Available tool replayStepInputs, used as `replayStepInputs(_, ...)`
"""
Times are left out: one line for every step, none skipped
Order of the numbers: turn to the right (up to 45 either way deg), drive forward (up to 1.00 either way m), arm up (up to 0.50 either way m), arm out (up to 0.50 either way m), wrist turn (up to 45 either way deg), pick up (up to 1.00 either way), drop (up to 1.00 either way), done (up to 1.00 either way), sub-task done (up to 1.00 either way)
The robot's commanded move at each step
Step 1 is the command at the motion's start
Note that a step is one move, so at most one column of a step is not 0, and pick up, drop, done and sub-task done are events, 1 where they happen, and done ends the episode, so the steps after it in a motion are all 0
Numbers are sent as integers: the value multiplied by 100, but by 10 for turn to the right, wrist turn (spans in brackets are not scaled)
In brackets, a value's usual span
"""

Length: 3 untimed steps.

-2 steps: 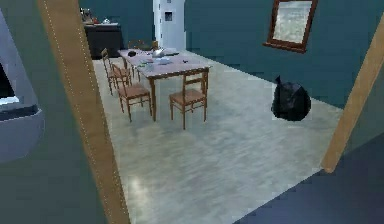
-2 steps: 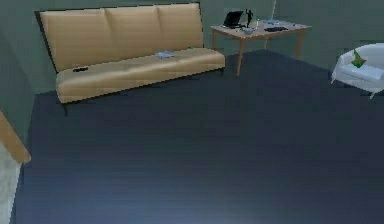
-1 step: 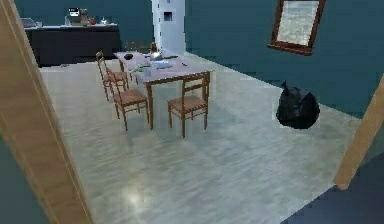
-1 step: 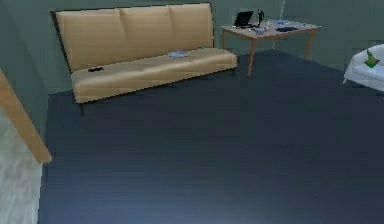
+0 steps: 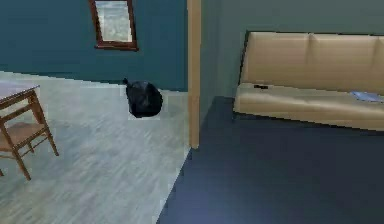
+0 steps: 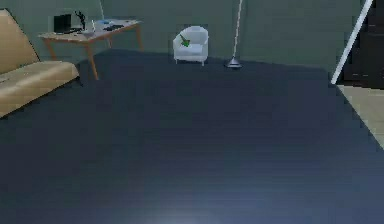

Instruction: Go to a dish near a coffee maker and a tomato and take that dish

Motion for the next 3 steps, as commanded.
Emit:
replayStepInputs(450,0,0,0,0,0,0,0,0)
replayStepInputs(450,0,0,0,0,0,0,0,0)
replayStepInputs(150,0,0,0,0,0,0,0,0)
